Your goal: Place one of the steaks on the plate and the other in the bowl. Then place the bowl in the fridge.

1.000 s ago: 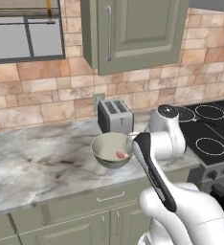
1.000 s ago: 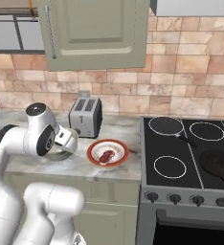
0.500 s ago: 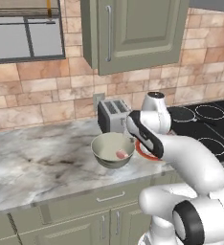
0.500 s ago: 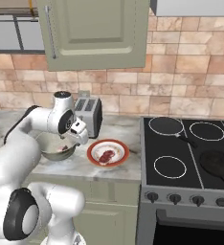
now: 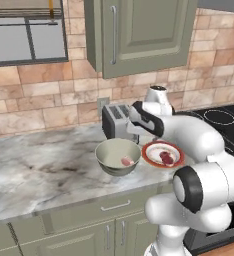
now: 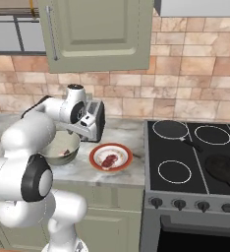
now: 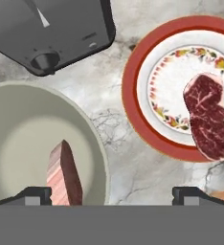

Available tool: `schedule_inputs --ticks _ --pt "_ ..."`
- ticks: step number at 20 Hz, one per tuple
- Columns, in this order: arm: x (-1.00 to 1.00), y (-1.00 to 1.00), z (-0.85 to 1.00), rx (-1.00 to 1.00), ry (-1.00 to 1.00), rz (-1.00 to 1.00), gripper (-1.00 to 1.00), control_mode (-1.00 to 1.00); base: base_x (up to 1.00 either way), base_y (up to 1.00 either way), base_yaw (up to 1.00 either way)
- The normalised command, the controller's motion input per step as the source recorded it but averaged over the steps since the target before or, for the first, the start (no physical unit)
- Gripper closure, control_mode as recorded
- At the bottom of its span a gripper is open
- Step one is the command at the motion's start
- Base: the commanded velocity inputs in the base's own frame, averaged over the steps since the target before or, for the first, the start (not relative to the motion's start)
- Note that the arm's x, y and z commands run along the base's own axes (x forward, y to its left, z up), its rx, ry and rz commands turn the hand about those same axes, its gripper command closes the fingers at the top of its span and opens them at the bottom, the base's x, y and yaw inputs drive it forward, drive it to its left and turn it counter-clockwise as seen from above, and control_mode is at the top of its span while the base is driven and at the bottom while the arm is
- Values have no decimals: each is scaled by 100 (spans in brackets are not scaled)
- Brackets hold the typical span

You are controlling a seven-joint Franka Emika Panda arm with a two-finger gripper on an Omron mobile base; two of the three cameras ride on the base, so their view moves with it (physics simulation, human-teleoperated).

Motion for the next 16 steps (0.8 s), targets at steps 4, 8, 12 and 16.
schedule_inputs --ticks 4,8,12,16 --pt "28 9 -33 0 -5 0 -100 -100 0 0 0" --pt "27 1 -26 0 -7 0 -100 -100 0 0 0" --pt "5 0 -28 0 -1 0 -100 -100 0 0 0" --pt "0 8 -29 0 0 0 -100 -100 0 0 0"
